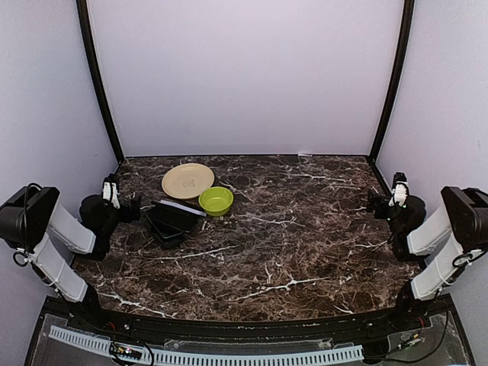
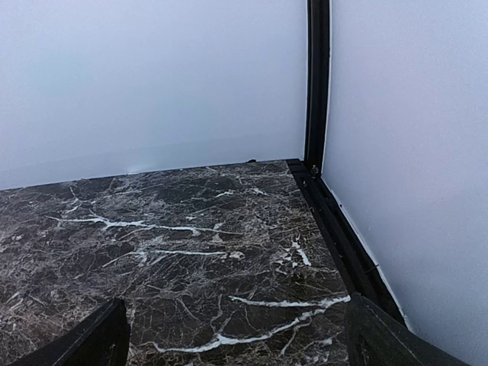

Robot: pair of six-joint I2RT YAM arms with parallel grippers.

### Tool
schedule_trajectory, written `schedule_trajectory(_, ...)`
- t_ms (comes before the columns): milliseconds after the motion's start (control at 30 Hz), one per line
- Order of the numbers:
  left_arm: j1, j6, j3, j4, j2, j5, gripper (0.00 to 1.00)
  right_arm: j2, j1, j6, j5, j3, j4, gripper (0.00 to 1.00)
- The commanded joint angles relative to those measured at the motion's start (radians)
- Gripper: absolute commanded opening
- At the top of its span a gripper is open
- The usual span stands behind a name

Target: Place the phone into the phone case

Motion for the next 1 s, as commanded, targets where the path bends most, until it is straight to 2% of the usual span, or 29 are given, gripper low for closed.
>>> schedule_trajectory(0,-0.001,0.007,-0.006,0.033,-0.008,-0.005,0.99,-0.006,0.001,-0.009,0.000,0.013,0.023,0.98)
schedule_trajectory(67,-0.001,0.006,-0.005,0.030,-0.011,-0.005,0.99,-0.006,0.001,-0.010,0.000,0.013,0.024,0.99)
schedule_trajectory(133,-0.002,-0.007,0.024,-0.027,-0.032,-0.075,0.99,-0.005,0.001,-0.010,-0.001,0.013,0.023,0.99)
schedule_trajectory(200,-0.003,-0.036,0.113,-0.221,-0.086,-0.156,0.99,-0.004,0.001,-0.009,0.001,0.015,0.021,0.98)
schedule_trajectory(233,-0.003,-0.052,0.149,-0.371,-0.117,-0.178,0.99,-0.005,0.001,-0.010,-0.001,0.014,0.022,0.98)
schedule_trajectory(367,-0.006,-0.137,0.270,-0.585,-0.196,-0.183,0.97,-0.050,0.000,0.014,0.054,0.022,-0.019,0.98)
schedule_trajectory(467,-0.060,-0.215,0.398,-0.795,-0.257,-0.175,0.92,-0.170,0.000,0.026,0.094,0.069,-0.211,0.98)
schedule_trajectory(567,-0.166,-0.365,0.538,-1.120,-0.306,-0.200,0.85,-0.288,-0.001,0.111,0.069,0.157,-0.479,0.99)
schedule_trajectory(633,-0.230,-0.490,0.562,-1.240,-0.328,-0.194,0.78,-0.321,0.001,0.192,0.003,0.226,-0.621,0.94)
schedule_trajectory(700,-0.284,-0.632,0.561,-1.334,-0.342,-0.174,0.68,-0.307,0.007,0.271,-0.082,0.305,-0.754,0.83)
schedule_trajectory(733,-0.301,-0.675,0.556,-1.356,-0.346,-0.171,0.59,-0.289,0.020,0.283,-0.113,0.349,-0.825,0.78)
schedule_trajectory(800,-0.351,-0.785,0.538,-1.396,-0.351,-0.177,0.51,-0.252,0.069,0.289,-0.099,0.435,-0.976,0.73)
schedule_trajectory(867,-0.400,-0.897,0.530,-1.431,-0.347,-0.197,0.48,-0.218,0.163,0.283,-0.017,0.506,-1.105,0.71)
schedule_trajectory(967,-0.445,-0.976,0.520,-1.431,-0.334,-0.235,0.50,-0.174,0.282,0.272,0.073,0.576,-1.224,0.69)
